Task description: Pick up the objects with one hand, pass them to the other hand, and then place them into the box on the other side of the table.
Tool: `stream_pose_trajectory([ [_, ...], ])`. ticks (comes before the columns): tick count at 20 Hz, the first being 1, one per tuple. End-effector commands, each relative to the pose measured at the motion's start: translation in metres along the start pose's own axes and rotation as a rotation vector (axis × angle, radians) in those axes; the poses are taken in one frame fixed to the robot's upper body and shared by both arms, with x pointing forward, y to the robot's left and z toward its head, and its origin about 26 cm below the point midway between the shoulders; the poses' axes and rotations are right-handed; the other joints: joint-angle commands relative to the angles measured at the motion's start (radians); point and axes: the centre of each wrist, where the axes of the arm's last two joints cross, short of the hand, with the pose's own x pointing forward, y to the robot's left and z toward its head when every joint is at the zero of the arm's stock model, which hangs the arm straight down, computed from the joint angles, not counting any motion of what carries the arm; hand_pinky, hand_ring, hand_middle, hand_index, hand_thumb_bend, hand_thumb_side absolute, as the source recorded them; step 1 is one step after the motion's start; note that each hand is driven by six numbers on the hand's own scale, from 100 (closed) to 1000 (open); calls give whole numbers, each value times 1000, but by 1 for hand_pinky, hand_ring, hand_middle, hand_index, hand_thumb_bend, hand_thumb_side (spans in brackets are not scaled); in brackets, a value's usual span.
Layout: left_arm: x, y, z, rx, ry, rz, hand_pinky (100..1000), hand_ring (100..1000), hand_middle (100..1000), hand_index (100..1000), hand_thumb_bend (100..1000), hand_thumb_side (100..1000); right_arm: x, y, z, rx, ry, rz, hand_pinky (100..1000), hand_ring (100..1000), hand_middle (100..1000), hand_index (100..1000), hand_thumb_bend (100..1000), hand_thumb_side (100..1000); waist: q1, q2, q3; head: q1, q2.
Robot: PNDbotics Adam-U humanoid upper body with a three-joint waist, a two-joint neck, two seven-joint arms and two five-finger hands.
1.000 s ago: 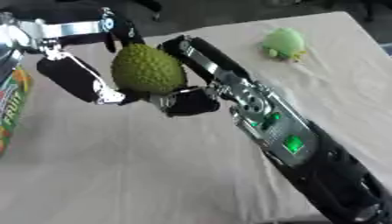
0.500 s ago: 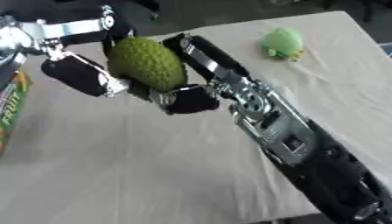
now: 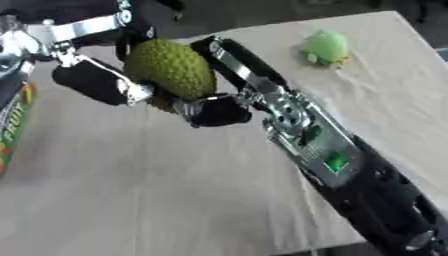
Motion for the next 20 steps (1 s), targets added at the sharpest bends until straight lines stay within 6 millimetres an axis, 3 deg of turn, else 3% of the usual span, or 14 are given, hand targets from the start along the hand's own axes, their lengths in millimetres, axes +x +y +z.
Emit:
stream_pose_trajectory([
  [1,2,11,7,46,-4,-16,528,519,389,427,203,248,5,-5,1,-13,-7,21,714,596,438,587,100,100,-5,-17,2,2,1],
  [12,-3,13,14,57,3,-27,518,511,382,419,229,239,2,-6,4,-13,41,43,729,651,506,662,251,351,-5,-18,3,0,-2],
  [20,-7,13,19,85,6,-23,511,507,377,412,242,224,0,-7,5,-22,82,76,756,726,609,740,273,432,-6,-17,4,-1,-3],
])
